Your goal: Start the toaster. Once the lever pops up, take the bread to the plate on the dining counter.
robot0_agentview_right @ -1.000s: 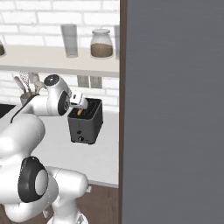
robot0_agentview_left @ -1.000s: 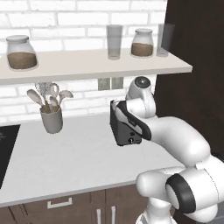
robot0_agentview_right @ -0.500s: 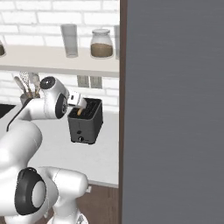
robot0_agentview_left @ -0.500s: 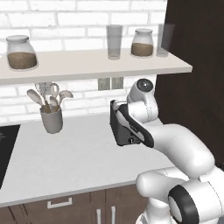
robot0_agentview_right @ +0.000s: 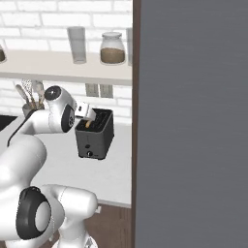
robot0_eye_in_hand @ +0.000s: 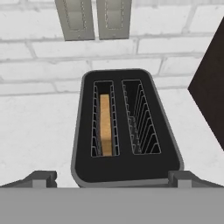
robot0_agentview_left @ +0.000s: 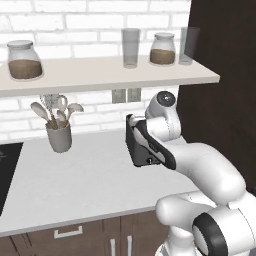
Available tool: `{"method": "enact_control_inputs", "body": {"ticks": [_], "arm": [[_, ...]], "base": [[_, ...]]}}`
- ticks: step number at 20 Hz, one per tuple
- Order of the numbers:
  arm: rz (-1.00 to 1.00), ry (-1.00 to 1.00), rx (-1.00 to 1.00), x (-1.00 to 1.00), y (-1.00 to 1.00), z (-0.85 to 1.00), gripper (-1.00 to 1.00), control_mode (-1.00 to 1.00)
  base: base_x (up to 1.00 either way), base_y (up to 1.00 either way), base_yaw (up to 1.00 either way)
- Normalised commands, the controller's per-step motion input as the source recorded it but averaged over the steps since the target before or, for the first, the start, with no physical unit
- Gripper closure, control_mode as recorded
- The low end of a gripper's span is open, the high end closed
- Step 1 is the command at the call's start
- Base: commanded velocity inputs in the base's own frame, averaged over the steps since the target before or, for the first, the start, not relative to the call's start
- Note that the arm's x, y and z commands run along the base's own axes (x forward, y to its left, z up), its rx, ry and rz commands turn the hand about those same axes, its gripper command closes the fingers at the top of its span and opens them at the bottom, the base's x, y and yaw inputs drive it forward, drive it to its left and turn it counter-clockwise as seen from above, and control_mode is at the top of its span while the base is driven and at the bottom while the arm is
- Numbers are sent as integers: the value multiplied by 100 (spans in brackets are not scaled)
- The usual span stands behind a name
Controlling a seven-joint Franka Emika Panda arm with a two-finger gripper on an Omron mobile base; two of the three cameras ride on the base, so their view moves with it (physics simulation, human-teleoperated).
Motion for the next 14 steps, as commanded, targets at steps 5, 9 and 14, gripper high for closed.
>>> {"method": "enact_control_inputs", "body": {"ticks": [5,9,14], "arm": [[0,0,0,1,0,6,-100,-100],[0,0,0,3,0,2,-100,-100],[0,0,0,14,0,0,-100,-100]], "base": [[0,0,0],[0,0,0],[0,0,0]]}}
